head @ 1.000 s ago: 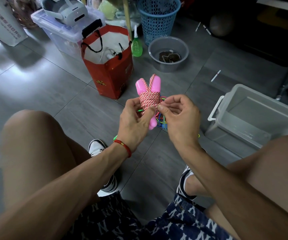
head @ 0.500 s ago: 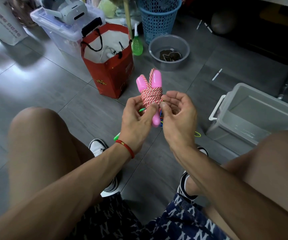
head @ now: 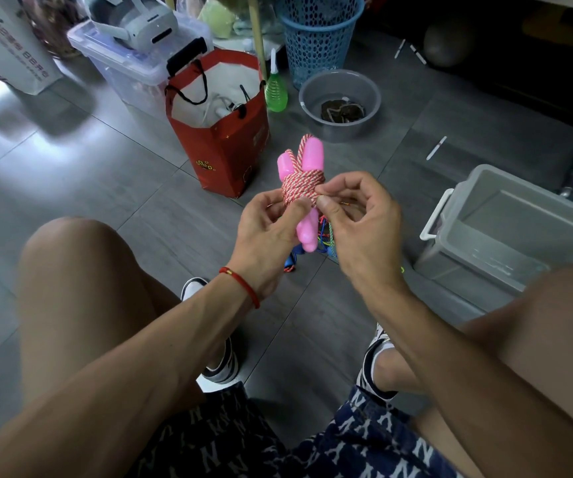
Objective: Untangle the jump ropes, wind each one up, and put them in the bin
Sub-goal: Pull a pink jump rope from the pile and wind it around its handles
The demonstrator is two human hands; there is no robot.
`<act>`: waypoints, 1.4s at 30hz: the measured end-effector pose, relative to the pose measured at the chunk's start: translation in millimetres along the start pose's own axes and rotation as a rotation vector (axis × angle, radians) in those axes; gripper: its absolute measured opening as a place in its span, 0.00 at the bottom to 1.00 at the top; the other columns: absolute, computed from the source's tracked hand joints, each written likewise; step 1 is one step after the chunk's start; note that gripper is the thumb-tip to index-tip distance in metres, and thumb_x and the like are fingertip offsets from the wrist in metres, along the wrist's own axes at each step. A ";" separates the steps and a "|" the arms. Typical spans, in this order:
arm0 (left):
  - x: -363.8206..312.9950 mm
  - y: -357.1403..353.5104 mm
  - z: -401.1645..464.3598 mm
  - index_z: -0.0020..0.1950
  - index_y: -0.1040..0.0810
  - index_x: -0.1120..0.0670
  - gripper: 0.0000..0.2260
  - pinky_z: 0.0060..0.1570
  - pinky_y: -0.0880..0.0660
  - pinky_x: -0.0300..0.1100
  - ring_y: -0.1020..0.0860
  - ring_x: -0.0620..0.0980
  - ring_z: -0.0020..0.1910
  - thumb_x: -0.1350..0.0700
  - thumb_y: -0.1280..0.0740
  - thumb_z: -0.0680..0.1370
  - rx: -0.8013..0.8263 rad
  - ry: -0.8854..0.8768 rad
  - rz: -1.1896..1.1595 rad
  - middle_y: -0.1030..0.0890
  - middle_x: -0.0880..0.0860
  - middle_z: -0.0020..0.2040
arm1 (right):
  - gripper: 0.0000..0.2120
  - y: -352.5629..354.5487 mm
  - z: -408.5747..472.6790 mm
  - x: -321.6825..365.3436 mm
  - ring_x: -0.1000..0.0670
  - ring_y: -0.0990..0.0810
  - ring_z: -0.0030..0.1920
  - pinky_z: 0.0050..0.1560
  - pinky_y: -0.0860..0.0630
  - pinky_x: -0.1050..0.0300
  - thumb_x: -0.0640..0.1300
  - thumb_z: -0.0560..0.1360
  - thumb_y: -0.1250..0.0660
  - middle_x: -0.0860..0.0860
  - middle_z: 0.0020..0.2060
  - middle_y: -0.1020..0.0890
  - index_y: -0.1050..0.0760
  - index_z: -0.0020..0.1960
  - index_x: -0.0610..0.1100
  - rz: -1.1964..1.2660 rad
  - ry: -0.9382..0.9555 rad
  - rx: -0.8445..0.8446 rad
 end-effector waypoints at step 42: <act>-7.3 4.5 -1.1 0.45 0.19 0.66 0.09 0.56 0.22 0.58 0.22 0.63 0.44 0.61 0.34 0.81 0.251 0.130 -0.052 0.25 0.78 0.42 | 0.05 4.6 -5.1 11.5 0.41 0.19 0.41 0.44 0.22 0.44 0.37 0.73 0.28 0.45 0.42 0.17 0.17 0.49 0.40 -0.541 0.590 0.193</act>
Point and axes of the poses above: each hand's wrist, its own z-axis towards the middle knuckle, its own y-axis out of the back of the hand, x = y × z, the point moved 4 cm from there along z, towards the middle knuckle
